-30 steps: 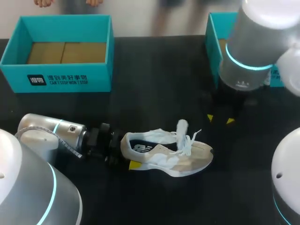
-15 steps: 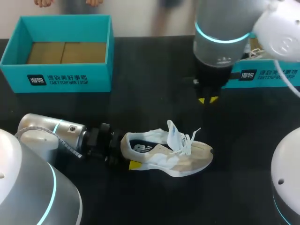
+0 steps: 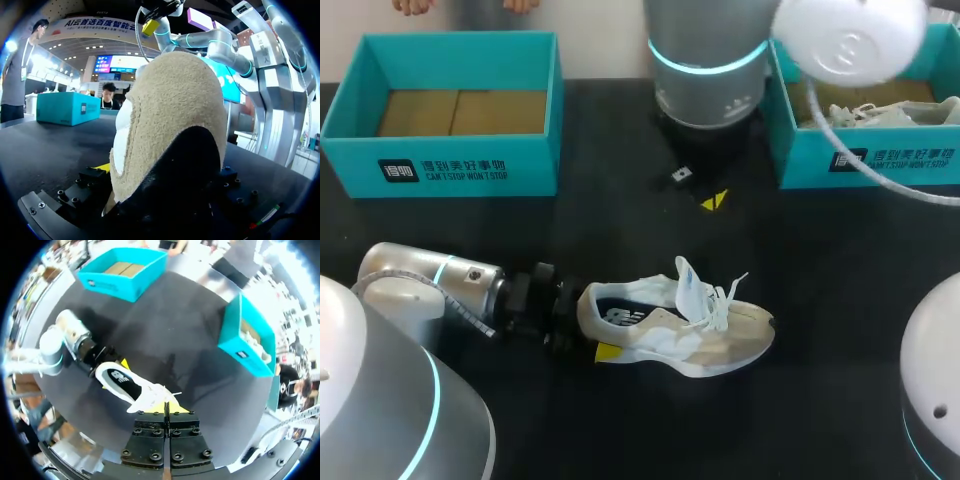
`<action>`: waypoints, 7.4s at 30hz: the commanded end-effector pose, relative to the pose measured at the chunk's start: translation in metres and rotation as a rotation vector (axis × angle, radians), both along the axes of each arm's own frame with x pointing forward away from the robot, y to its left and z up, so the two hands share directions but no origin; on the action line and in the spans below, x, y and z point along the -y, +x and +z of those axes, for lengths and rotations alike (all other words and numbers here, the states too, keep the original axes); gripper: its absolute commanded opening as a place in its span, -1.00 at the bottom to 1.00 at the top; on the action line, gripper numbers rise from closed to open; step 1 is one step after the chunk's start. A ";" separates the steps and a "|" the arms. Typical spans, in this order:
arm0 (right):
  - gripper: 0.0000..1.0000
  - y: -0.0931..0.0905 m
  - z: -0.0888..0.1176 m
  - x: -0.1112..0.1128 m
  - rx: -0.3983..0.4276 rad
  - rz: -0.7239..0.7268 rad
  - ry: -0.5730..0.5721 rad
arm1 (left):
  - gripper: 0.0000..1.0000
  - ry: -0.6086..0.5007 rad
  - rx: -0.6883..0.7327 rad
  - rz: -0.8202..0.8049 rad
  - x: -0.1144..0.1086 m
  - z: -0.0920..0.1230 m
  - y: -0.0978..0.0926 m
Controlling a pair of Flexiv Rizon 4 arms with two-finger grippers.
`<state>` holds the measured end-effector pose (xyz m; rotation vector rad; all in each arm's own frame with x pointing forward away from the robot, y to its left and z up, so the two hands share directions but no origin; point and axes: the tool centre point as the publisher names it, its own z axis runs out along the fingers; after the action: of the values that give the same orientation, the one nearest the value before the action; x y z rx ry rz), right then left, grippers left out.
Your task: Take the shoe out of the shoebox, open the shoe tongue, remove and reinsert the insole, then place the shoe into the shoebox
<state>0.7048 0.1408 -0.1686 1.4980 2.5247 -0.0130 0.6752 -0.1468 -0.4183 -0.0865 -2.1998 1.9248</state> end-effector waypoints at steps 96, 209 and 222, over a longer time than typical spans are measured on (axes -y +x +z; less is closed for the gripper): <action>-1.00 -0.025 -0.186 -0.103 -0.106 0.814 0.095 | -1.00 0.000 0.000 0.002 0.000 0.001 -0.001; -1.00 -0.051 -0.218 -0.049 -0.320 0.796 0.219 | -1.00 0.000 0.000 0.002 0.000 0.001 -0.001; -1.00 -0.039 -0.184 -0.038 -0.078 0.791 0.332 | -1.00 0.000 0.000 0.002 0.000 0.001 -0.001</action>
<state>0.6708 0.1968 -0.3584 0.4753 3.1532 0.3313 0.6750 -0.1462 -0.4173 -0.0870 -2.1997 1.9254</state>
